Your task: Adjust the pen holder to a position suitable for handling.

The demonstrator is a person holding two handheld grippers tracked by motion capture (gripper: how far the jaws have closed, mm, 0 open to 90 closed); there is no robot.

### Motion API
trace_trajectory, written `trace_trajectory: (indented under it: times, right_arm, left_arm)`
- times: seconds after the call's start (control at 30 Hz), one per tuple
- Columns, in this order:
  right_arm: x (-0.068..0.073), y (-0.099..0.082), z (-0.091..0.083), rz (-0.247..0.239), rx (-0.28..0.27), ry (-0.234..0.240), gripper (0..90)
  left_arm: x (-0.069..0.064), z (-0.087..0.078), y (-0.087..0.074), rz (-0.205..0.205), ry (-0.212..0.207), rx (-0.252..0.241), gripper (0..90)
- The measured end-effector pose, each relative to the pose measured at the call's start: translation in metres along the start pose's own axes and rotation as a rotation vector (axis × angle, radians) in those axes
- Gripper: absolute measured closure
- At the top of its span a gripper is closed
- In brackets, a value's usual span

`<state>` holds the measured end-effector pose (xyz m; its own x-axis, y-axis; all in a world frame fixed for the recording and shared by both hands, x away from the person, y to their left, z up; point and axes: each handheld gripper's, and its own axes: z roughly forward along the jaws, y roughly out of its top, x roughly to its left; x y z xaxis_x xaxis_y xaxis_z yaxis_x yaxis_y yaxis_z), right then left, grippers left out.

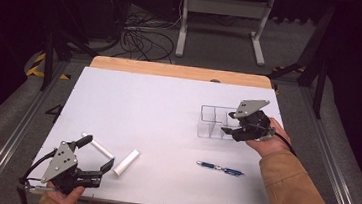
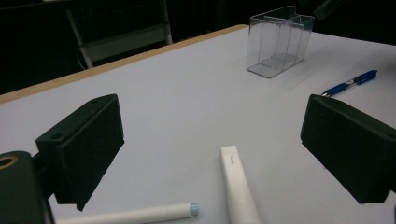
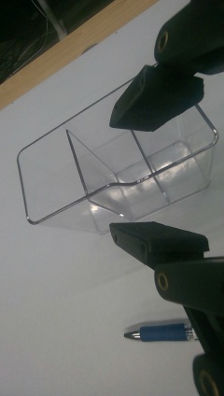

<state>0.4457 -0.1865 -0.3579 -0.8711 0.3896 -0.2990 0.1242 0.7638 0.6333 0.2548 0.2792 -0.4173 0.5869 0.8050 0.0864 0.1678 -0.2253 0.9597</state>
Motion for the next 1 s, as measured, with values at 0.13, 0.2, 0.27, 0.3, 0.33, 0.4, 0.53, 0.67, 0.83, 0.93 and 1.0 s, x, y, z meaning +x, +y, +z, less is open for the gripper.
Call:
trace_trajectory:
  times: [0.13,0.2,0.27,0.3,0.33,0.4,0.53,0.67,0.83,0.93,1.0]
  right_arm:
    - [-0.004,0.001,0.005,-0.031,0.022,0.017,46.6]
    - [-0.003,0.001,0.007,-0.035,0.029,0.022,48.3]
    - [-0.004,0.002,0.01,-0.044,0.038,0.032,49.9]
    - [-0.003,0.002,0.012,-0.029,0.036,0.027,50.7]
    - [-0.004,0.002,0.014,-0.053,0.046,0.041,51.5]
    - [-0.003,0.002,0.017,-0.045,0.053,0.039,53.2]
    - [-0.003,0.004,0.024,-0.052,0.077,0.044,57.4]
    - [-0.003,0.005,0.029,-0.076,0.097,0.053,60.4]
    - [-0.003,0.007,0.036,-0.074,0.114,0.061,62.7]
    - [-0.004,0.008,0.039,-0.096,0.127,0.073,64.5]
    - [-0.003,0.008,0.041,-0.099,0.135,0.077,65.6]
  left_arm:
    - [0.0,0.0,0.0,-0.001,0.0,0.002,6.7]
    - [0.0,0.0,0.0,-0.001,-0.001,0.0,6.7]
    - [0.0,0.0,0.0,-0.001,-0.002,0.004,6.7]
    - [0.0,0.001,0.0,-0.002,-0.002,0.001,6.7]
    - [0.0,0.001,0.0,-0.002,-0.002,0.001,6.7]
    - [0.0,0.001,0.0,-0.002,-0.003,0.002,6.7]
    - [0.0,0.001,0.0,-0.004,-0.004,0.003,6.7]
    - [0.0,0.001,0.0,-0.005,-0.005,0.004,6.7]
    - [0.0,0.001,0.0,-0.006,-0.008,0.004,6.7]
    - [0.0,0.001,0.0,-0.007,-0.009,0.004,6.8]
    - [0.0,0.001,0.0,-0.007,-0.009,0.004,6.7]
